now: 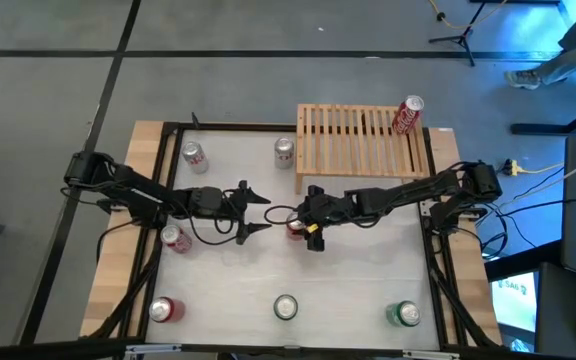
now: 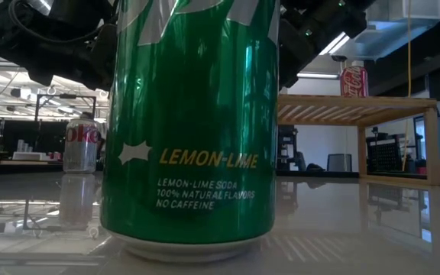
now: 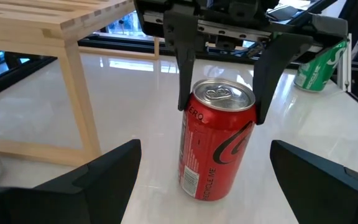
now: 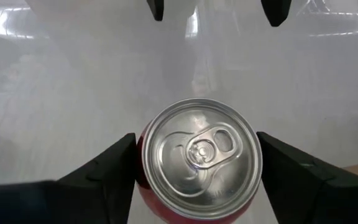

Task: Place canned beverage on shelf
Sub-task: Put the right red black soda on the shelf

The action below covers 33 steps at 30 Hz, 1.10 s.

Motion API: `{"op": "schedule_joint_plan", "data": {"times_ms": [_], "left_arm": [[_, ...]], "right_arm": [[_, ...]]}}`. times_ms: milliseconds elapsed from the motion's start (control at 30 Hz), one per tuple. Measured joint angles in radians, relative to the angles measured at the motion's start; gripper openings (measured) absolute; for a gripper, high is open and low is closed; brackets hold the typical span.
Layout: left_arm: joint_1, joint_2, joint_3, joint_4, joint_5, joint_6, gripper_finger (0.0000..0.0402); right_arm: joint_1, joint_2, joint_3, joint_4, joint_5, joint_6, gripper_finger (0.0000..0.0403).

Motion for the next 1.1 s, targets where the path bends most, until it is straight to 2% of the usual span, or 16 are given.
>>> {"op": "schedule_joint_plan", "data": {"times_ms": [100,333,667,900,1100], "left_arm": [[0.0,0.0,0.0,0.0,0.0,0.0,0.0347],[-0.002,0.0,0.0,-0.002,0.0,0.0,0.0347],[-0.003,0.0,-0.001,-0.001,0.001,0.005,0.0347],[-0.003,0.0,-0.001,0.001,0.001,0.005,0.0347],[-0.003,0.0,-0.001,0.009,0.0,0.005,0.0347]], "right_arm": [[0.0,-0.009,0.002,-0.016,-0.003,0.0,0.027],[0.009,-0.05,0.065,-0.171,-0.01,0.001,0.0265],[0.013,-0.205,0.153,-0.351,-0.004,0.006,0.0265],[0.004,-0.386,0.195,-0.497,0.12,-0.008,0.0265],[-0.104,-0.499,0.25,-0.64,0.256,-0.057,0.0265]]}}
